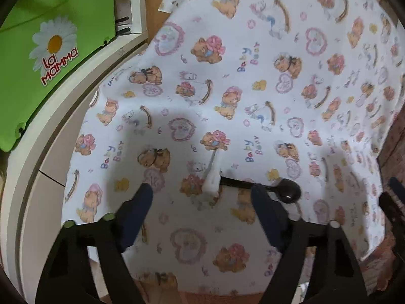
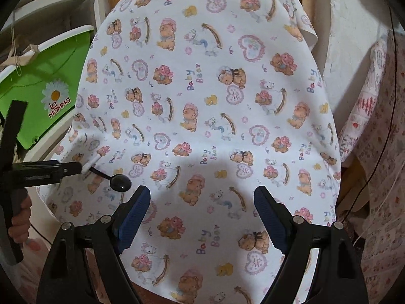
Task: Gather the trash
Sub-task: 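Grasp a white tissue scrap with the left tool while the right tool nears the black spoon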
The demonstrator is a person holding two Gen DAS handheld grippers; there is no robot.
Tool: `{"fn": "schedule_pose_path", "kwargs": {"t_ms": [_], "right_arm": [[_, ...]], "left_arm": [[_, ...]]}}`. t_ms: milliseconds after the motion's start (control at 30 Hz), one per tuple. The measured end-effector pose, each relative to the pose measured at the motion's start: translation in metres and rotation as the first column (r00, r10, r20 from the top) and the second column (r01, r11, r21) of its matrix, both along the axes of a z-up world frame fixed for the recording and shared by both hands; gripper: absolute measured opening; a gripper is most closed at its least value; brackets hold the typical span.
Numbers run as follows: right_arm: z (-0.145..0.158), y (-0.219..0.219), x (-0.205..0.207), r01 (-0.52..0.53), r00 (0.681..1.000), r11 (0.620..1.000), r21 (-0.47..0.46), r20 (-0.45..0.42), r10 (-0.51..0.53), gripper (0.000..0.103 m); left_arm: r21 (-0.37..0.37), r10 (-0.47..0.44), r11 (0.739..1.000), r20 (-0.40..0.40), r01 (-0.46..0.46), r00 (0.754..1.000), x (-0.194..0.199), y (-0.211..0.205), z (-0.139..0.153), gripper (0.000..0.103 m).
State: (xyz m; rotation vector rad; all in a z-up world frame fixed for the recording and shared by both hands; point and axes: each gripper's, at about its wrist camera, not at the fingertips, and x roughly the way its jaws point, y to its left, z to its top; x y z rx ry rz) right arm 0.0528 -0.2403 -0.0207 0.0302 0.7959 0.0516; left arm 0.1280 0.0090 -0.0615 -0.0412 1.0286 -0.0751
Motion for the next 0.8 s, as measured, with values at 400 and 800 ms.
{"fn": "schedule_pose_path", "kwargs": {"t_ms": [400, 800], "right_arm": [[-0.003, -0.001, 0.002, -0.017, 0.999, 0.998, 0.055, -0.031, 0.019, 0.085], [-0.006, 0.017, 0.003, -0.065, 0.997, 0.997, 0.036, -0.035, 0.066, 0.085]], "left_arm": [[-0.109, -0.025, 0.994, -0.098, 0.014, 0.995, 0.019, 0.0, -0.013, 0.015], [-0.081, -0.029, 0.996, 0.013, 0.03, 0.999, -0.018, -0.005, 0.031, 0.014]]}}
